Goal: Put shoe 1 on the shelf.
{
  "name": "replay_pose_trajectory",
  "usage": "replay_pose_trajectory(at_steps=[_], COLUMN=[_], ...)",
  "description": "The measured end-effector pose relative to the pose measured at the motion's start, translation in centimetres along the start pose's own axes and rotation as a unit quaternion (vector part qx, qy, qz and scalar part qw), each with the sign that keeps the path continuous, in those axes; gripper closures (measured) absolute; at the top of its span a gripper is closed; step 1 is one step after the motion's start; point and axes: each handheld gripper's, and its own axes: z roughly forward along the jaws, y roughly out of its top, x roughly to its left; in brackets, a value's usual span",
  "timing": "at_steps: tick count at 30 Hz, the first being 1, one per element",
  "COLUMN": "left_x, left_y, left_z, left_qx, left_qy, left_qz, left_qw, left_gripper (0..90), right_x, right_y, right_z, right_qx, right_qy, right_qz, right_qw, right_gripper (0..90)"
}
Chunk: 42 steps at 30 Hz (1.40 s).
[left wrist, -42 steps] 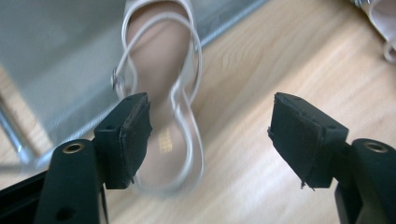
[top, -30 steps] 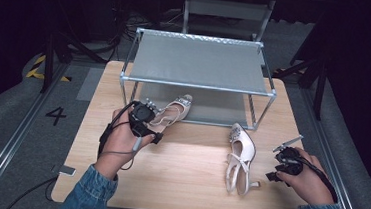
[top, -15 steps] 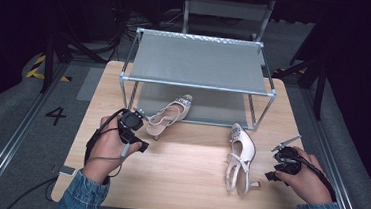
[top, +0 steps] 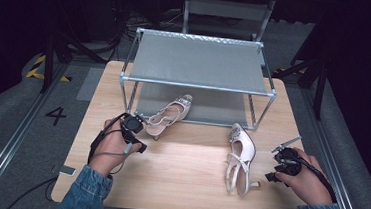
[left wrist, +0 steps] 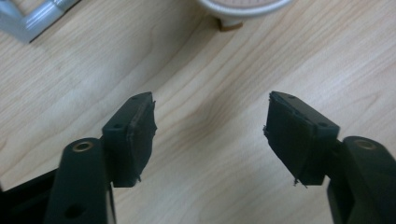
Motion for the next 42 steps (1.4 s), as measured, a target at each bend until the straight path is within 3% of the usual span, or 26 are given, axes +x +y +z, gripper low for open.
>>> replay_pose_trajectory(at_steps=[5,8,10,14,20,24,26,30,34,40,42], left_x=[-0.1,-0.3,-0.5,-0.7,-0.8,-1.2,-1.7,-2.3,-2.5,-2.5,-2.4], left_y=[0.5,0.9,1.3,1.9,2.7,3.7,4.3,5.1,5.7,6.4,6.8], left_z=[1.2,1.5,1.6,1.9,2.8,2.7,2.3,1.8,2.0,2.0,2.0], left_qx=[0.004,-0.012,-0.032,-0.038,-0.037,-0.053,-0.061,-0.079,-0.076,-0.097,-0.101], left_qy=[-0.002,0.001,-0.006,-0.026,-0.027,-0.045,-0.064,-0.067,-0.076,-0.074,-0.065], left_qz=[0.011,0.022,0.020,0.025,0.031,0.027,0.024,0.021,0.012,0.002,0.000], left_qw=[0.9999,0.9997,0.9993,0.9986,0.9985,0.9972,0.9958,0.9944,0.9941,0.9925,0.9927], left_gripper=[43.5,46.9,52.2,65.5,69.6,80.0,80.7,81.6,80.1,79.8,79.7], right_x=[0.0,-0.1,-0.1,-0.1,-0.3,-0.5,-0.6,-0.6,-0.8,-0.8,-0.8], right_y=[-0.2,-0.4,-0.5,-0.7,-1.4,-1.9,-2.0,-2.3,-2.6,-2.7,-2.7], right_z=[0.1,0.1,0.1,0.0,0.0,0.0,0.0,0.0,0.1,0.0,0.1], right_qx=[0.000,0.001,0.004,0.004,0.003,0.006,0.008,0.008,0.009,0.009,0.010], right_qy=[0.001,-0.001,-0.002,0.000,0.000,-0.003,-0.002,-0.002,-0.003,-0.004,-0.002], right_qz=[0.001,0.003,0.002,0.005,0.013,0.019,0.022,0.024,0.028,0.028,0.029], right_qw=[1.0000,1.0000,1.0000,1.0000,0.9999,0.9998,0.9997,0.9997,0.9996,0.9996,0.9995], right_gripper=[48.2,48.2,48.2,48.2,48.1,47.9,48.0,47.9,47.9,47.9,48.0])
